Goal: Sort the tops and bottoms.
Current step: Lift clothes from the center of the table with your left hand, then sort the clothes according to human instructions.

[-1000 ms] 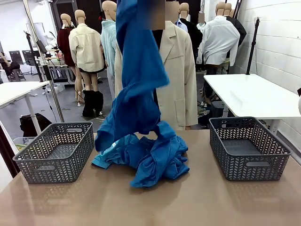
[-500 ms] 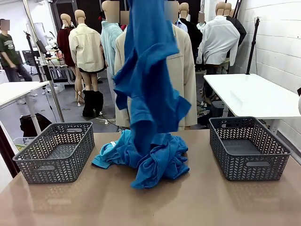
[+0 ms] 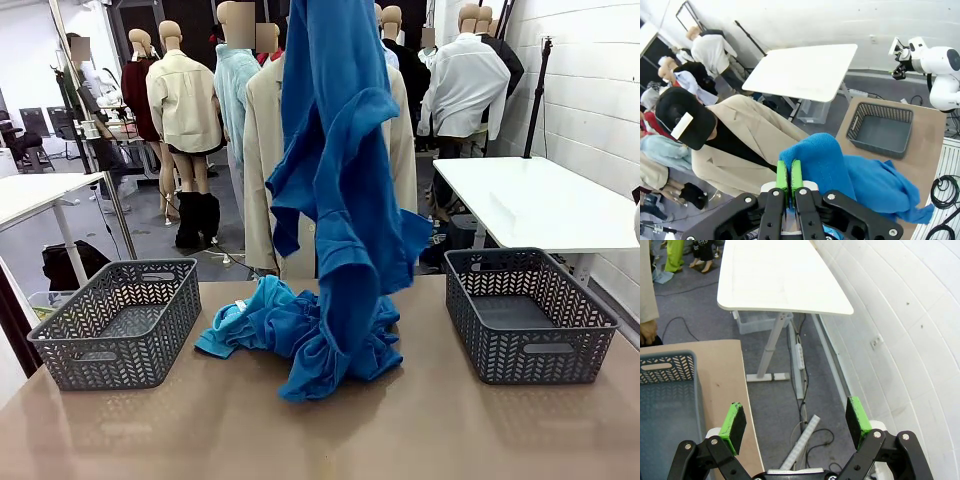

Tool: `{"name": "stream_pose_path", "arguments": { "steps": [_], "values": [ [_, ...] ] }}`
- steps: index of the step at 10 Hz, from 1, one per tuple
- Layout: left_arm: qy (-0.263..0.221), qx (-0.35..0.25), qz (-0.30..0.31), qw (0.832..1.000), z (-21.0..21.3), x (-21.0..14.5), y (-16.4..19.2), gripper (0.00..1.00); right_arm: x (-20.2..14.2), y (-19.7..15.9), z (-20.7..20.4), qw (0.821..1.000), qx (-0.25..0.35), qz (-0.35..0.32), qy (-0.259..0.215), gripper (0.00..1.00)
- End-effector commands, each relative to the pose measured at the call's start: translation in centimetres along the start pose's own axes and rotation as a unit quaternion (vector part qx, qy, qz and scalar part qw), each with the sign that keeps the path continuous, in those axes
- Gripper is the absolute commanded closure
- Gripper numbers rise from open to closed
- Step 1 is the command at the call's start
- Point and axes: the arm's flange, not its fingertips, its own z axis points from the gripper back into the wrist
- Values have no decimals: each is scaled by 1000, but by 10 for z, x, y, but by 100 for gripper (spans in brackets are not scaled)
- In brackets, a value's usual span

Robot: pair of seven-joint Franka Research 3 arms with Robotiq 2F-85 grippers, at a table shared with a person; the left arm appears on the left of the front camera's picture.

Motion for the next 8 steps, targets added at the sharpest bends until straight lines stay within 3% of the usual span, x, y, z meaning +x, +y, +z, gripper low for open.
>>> {"name": "stream_pose_path", "arguments": {
  "steps": [1, 8],
  "values": [
    [-14, 5, 4, 1000, 15, 1, 7, 100, -1, -1, 0, 1000, 0, 5, 4, 0],
    [-14, 5, 4, 1000, 15, 1, 7, 100, -1, -1, 0, 1000, 0, 5, 4, 0]
  ]
}}
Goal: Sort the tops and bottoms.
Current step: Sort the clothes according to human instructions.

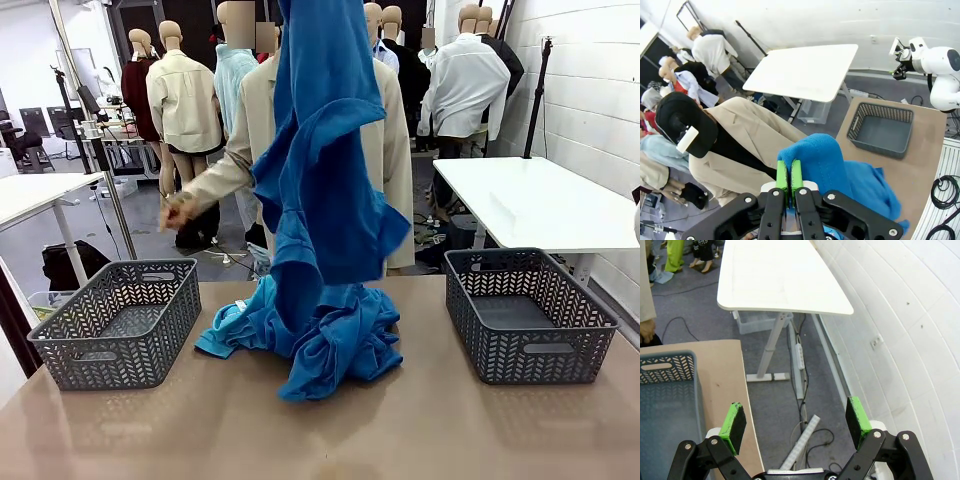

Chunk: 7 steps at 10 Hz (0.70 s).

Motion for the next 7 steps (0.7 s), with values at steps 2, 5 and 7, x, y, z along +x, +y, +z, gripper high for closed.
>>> {"name": "stream_pose_path", "arguments": {
  "steps": [2, 5, 7],
  "values": [
    [-13, 4, 4, 1000, 13, 0, 6, 100, -1, -1, 0, 1000, 0, 5, 4, 0],
    [-13, 4, 4, 1000, 13, 0, 6, 100, -1, -1, 0, 1000, 0, 5, 4, 0],
    [-13, 4, 4, 1000, 13, 0, 6, 100, -1, -1, 0, 1000, 0, 5, 4, 0]
  ]
}}
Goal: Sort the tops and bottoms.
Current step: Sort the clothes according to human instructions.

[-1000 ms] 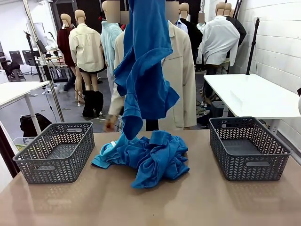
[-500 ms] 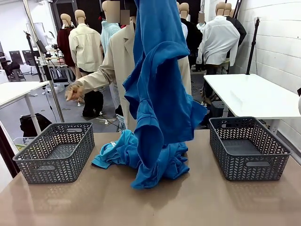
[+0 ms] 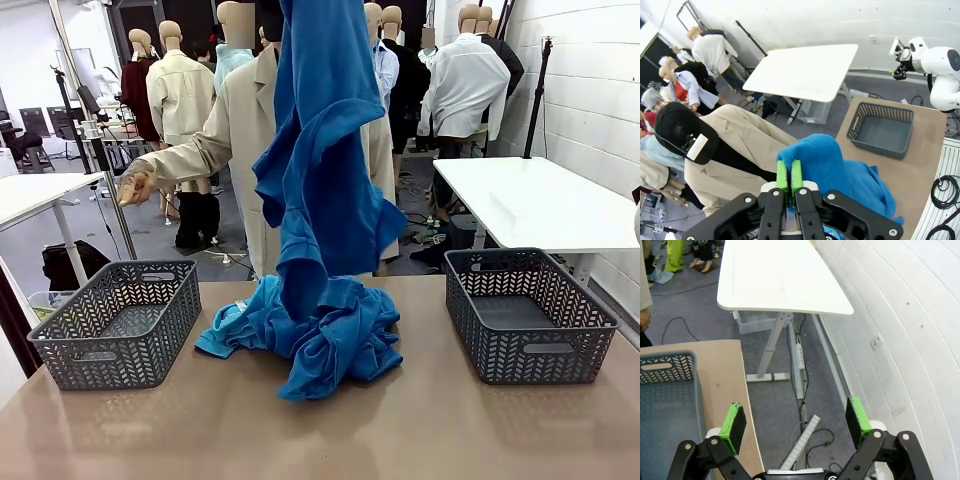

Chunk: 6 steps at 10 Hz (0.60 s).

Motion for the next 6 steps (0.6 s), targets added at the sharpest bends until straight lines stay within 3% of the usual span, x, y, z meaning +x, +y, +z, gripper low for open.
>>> {"name": "stream_pose_path", "arguments": {
  "steps": [1, 6],
  "values": [
    [-13, 4, 4, 1000, 13, 0, 6, 100, -1, -1, 0, 1000, 0, 5, 4, 0],
    [-13, 4, 4, 1000, 13, 0, 6, 100, -1, -1, 0, 1000, 0, 5, 4, 0]
  ]
}}
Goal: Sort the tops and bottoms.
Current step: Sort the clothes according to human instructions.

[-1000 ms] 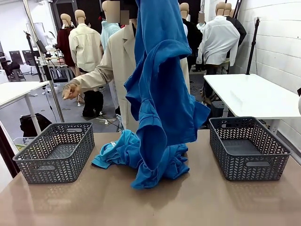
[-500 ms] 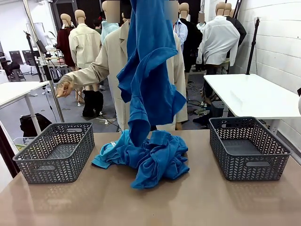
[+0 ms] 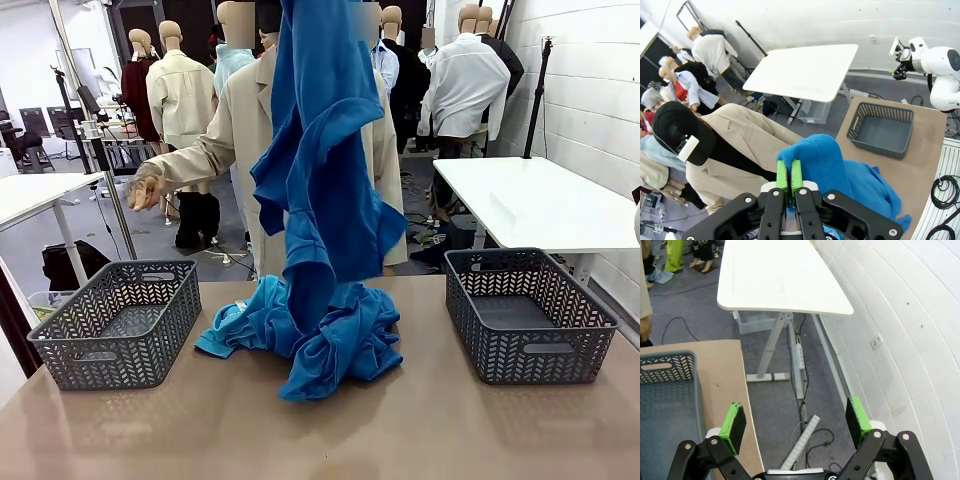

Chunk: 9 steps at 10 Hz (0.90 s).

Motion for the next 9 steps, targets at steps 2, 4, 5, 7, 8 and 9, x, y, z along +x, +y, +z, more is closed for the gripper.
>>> {"name": "stream_pose_path", "arguments": {
  "steps": [2, 4, 5, 7, 8, 9],
  "values": [
    [-13, 4, 4, 1000, 13, 0, 6, 100, -1, -1, 0, 1000, 0, 5, 4, 0],
    [-13, 4, 4, 1000, 13, 0, 6, 100, -1, -1, 0, 1000, 0, 5, 4, 0],
    [0, 0, 0, 1000, 0, 0, 0, 100, -1, -1, 0, 1000, 0, 5, 4, 0],
    [14, 70, 6, 997, 21, -23, 40, 100, -1, -1, 0, 1000, 0, 5, 4, 0],
    [32, 117, 5, 993, 38, -40, 62, 100, -1, -1, 0, 1000, 0, 5, 4, 0],
    [44, 154, 6, 987, 55, -57, 76, 100, -1, -1, 0, 1000, 0, 5, 4, 0]
  ]
}}
